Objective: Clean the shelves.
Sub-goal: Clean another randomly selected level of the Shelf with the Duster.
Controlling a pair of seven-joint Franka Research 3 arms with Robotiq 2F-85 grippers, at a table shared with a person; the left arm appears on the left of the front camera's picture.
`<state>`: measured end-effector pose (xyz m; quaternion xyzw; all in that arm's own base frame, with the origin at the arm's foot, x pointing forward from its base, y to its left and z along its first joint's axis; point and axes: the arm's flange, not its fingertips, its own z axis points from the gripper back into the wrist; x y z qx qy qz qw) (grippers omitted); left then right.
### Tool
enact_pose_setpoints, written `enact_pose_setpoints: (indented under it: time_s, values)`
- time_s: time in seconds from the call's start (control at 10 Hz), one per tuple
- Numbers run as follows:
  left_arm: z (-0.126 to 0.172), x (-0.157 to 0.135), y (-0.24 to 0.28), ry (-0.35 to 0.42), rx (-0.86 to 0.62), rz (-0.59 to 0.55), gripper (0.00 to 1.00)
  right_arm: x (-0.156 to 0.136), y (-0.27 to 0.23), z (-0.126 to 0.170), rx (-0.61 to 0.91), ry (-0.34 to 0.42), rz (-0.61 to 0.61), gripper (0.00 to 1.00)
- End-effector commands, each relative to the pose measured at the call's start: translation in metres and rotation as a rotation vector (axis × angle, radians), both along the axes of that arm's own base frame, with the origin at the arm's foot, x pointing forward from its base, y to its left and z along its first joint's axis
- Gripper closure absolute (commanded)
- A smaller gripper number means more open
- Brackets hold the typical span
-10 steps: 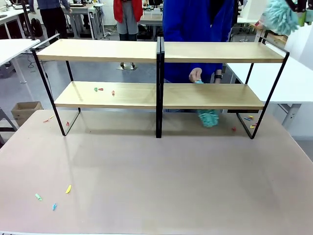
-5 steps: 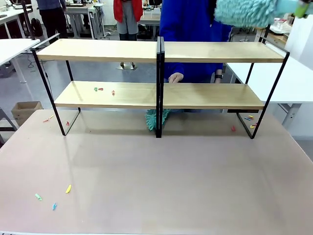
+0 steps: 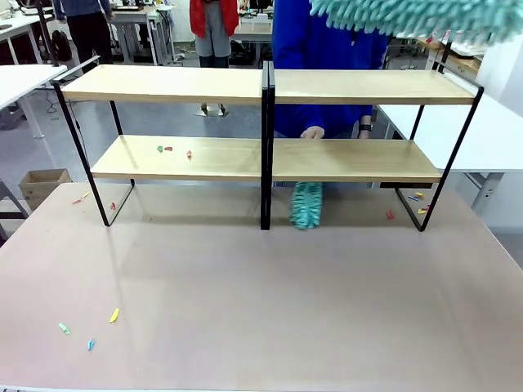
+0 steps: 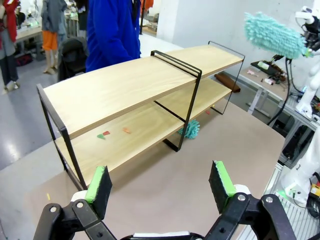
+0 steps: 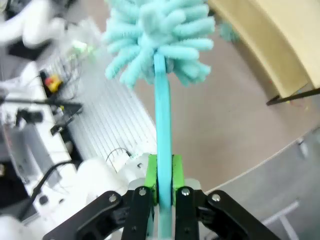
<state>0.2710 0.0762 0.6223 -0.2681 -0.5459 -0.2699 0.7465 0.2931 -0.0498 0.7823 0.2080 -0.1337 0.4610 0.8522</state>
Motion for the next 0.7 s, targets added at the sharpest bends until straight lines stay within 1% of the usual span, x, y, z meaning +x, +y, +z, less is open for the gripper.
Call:
enact_pose_setpoints:
  time_s: [0.0,0.1,0.2,0.3,0.4,0.5,0.6]
  values:
    - [0.0,0.0,-0.001,0.001,-0.005,-0.006,0.0,-0.027,-0.027,0.0,0.088,-0.004,0.147,0.87]
    - [0.0,0.0,-0.001,0.001,-0.005,-0.006,0.0,-0.059,-0.05,0.002,0.117,-0.043,0.121,0.87]
    - [0.0,0.0,-0.001,0.001,-0.005,-0.006,0.0,-0.083,-0.071,0.006,0.156,-0.128,0.067,0.87]
    - [0.0,0.0,-0.001,0.001,-0.005,-0.006,0.0,-0.105,-0.092,0.01,0.195,-0.2,0.019,0.87]
    - [0.0,0.0,-0.001,0.001,-0.005,-0.006,0.0,-0.122,-0.113,0.015,0.243,-0.248,-0.031,0.87]
    - [0.0,0.0,-0.001,0.001,-0.005,-0.006,0.0,-0.125,-0.125,0.014,0.293,-0.286,-0.089,0.87]
    - [0.0,0.0,-0.001,0.001,-0.005,-0.006,0.0,-0.12,-0.131,0.006,0.341,-0.317,-0.124,0.87]
